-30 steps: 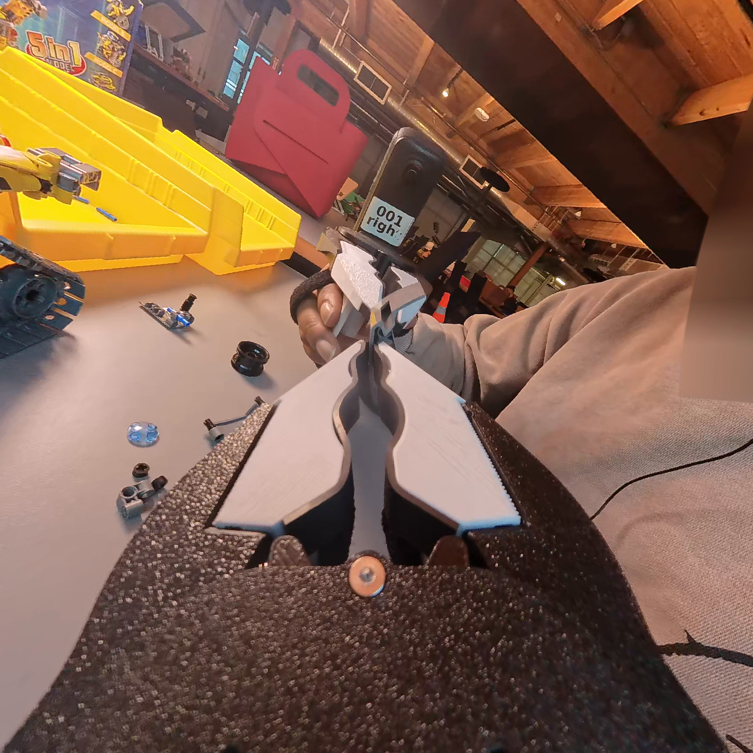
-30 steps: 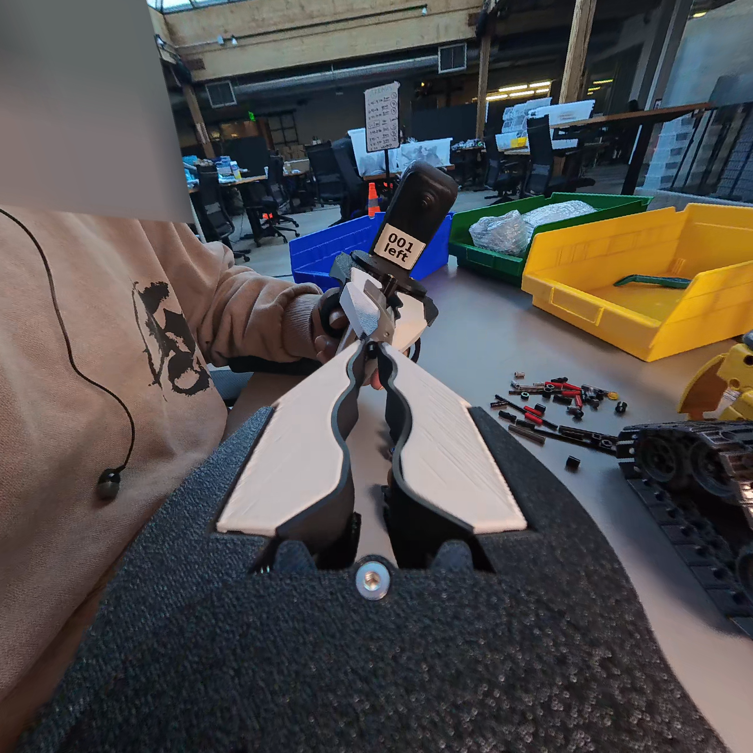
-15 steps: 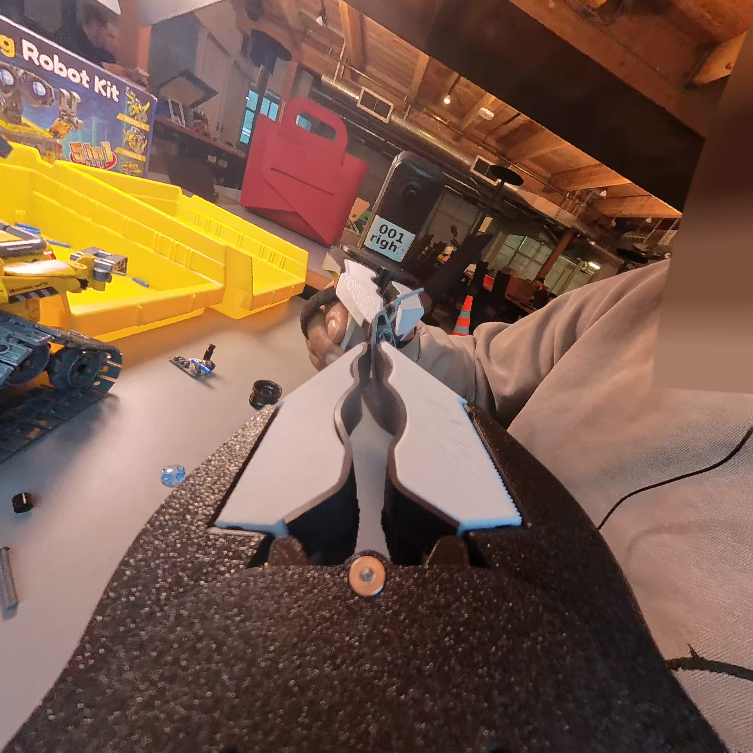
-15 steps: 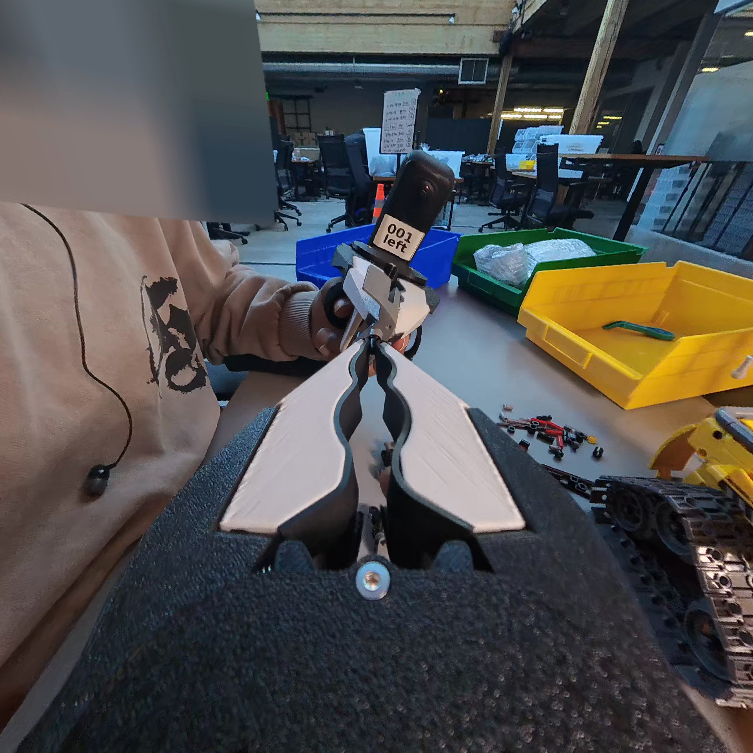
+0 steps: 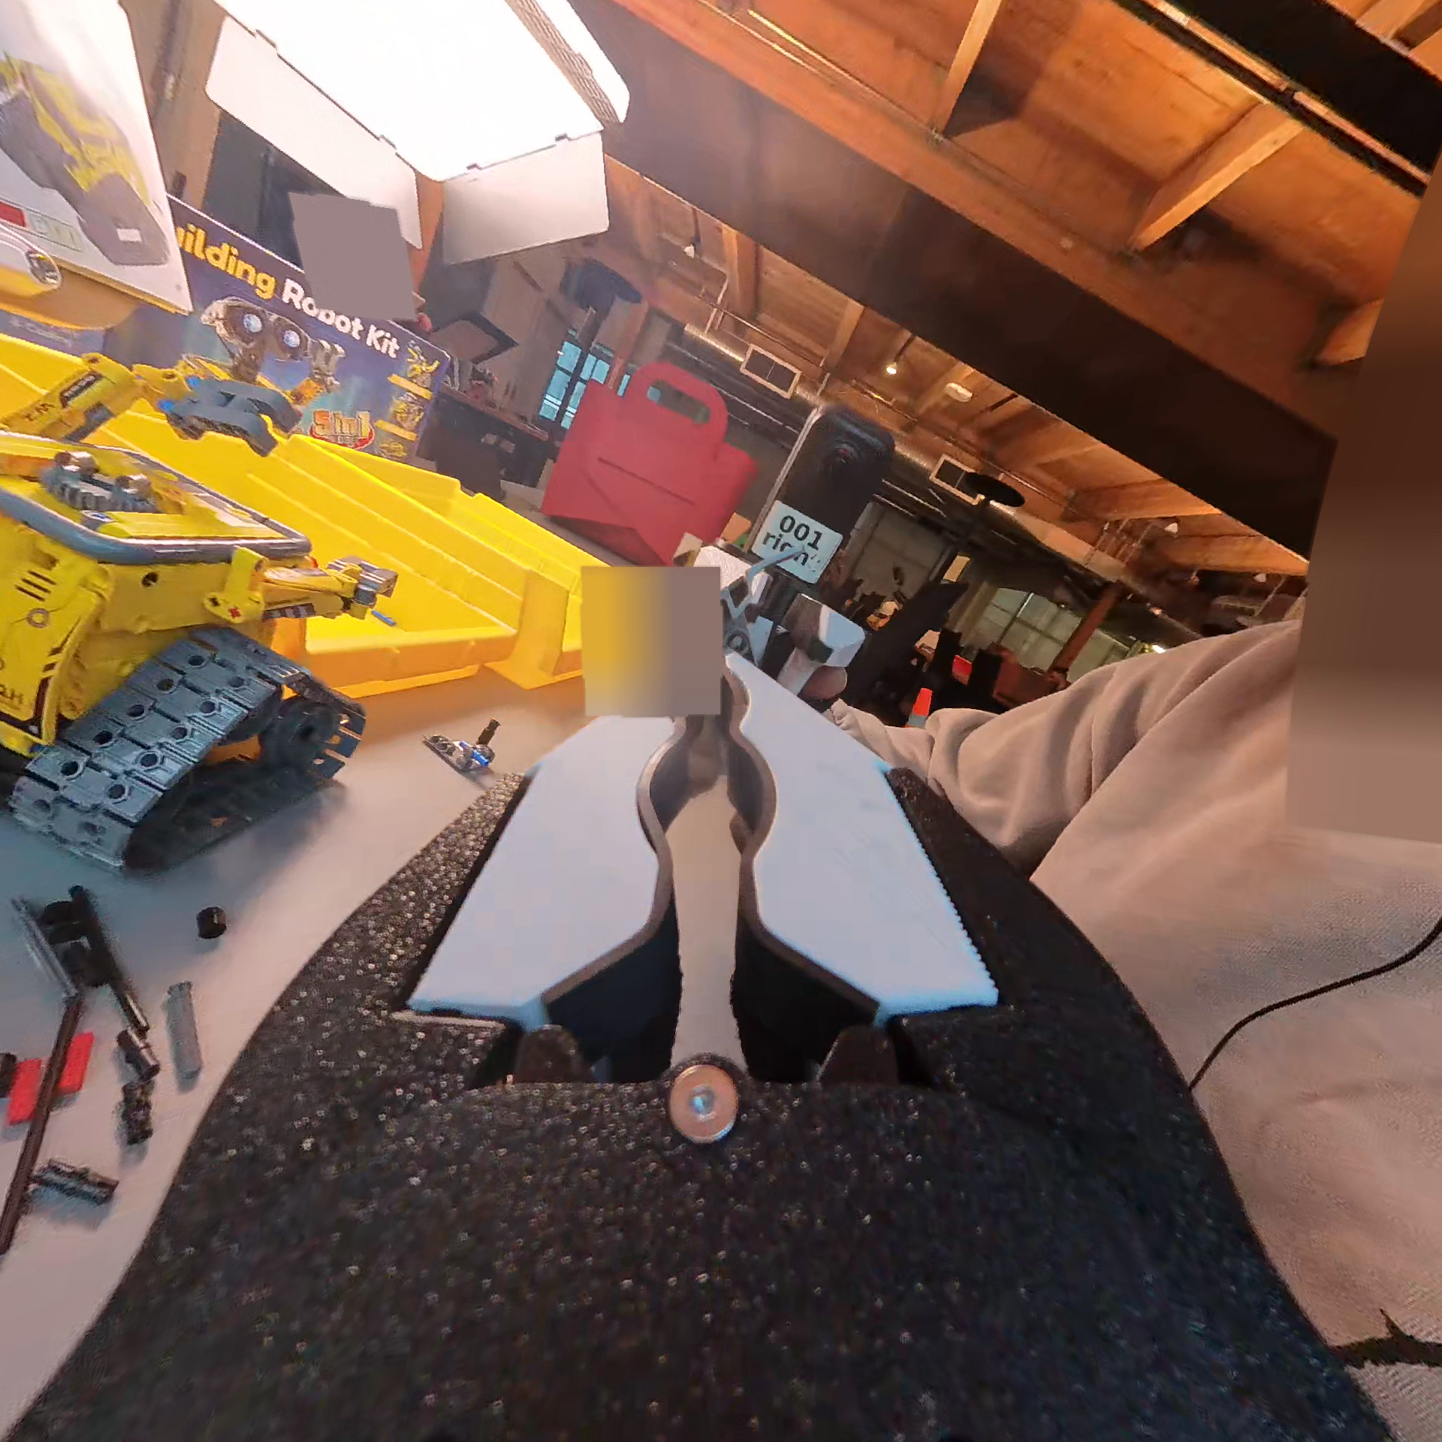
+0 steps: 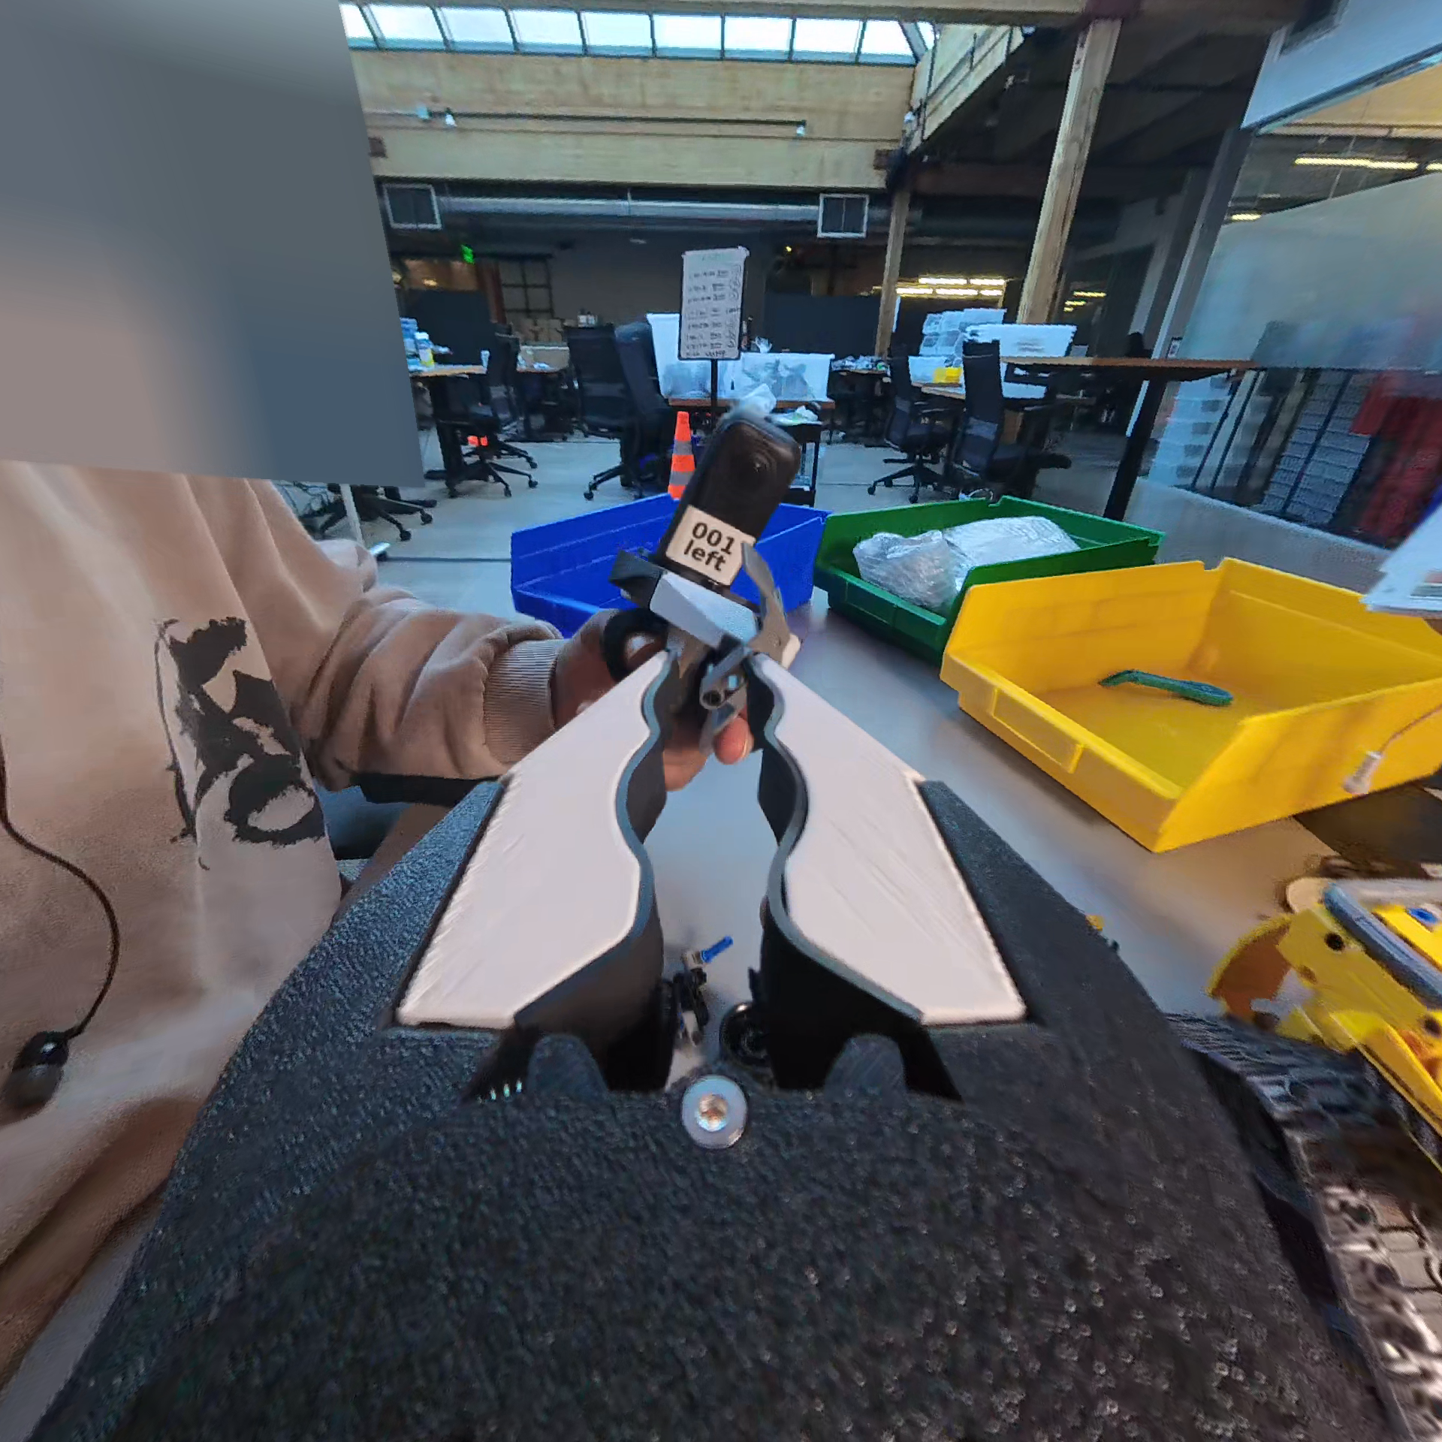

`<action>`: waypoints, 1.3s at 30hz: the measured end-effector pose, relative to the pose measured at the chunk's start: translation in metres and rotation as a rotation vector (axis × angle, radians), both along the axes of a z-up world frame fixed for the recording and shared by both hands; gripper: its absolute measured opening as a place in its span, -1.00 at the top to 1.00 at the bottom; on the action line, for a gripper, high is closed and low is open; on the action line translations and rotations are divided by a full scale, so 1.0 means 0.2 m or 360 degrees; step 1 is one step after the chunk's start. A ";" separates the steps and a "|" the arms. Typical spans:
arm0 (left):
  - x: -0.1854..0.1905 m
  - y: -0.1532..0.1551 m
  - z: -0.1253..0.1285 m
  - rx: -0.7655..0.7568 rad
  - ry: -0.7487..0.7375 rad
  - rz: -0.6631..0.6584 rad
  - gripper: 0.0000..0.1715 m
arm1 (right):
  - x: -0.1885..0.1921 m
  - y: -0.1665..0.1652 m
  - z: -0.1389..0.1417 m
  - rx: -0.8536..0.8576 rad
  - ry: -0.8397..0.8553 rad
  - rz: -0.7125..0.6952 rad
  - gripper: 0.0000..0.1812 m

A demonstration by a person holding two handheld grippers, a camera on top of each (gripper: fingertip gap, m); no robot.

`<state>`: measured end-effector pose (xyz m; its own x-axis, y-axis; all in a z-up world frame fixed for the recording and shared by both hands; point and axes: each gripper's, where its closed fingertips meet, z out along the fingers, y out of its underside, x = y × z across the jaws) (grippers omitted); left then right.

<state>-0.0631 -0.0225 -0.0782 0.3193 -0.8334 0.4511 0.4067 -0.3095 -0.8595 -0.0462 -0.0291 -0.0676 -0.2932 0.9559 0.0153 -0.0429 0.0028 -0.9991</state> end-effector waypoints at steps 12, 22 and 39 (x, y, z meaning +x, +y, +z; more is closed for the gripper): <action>0.05 -0.03 0.01 0.0040 0.0011 -0.0048 1.00 | -0.01 0.01 -0.03 0.0036 -0.0023 -0.0057 0.92; 0.08 -0.05 -0.01 0.0099 0.0106 -0.0041 0.97 | 0.00 -0.02 -0.04 0.0036 -0.0004 -0.0007 0.98; -0.38 -0.01 0.23 0.0210 -0.0298 0.0298 1.00 | 0.18 0.13 -0.04 -0.0060 0.0111 -0.0129 0.99</action>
<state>-0.1396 -0.0242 -0.0327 0.3945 -0.8232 0.4082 0.6015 -0.1045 -0.7920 -0.0108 -0.0040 -0.0751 -0.2141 0.9768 -0.0035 -0.1133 -0.0284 -0.9932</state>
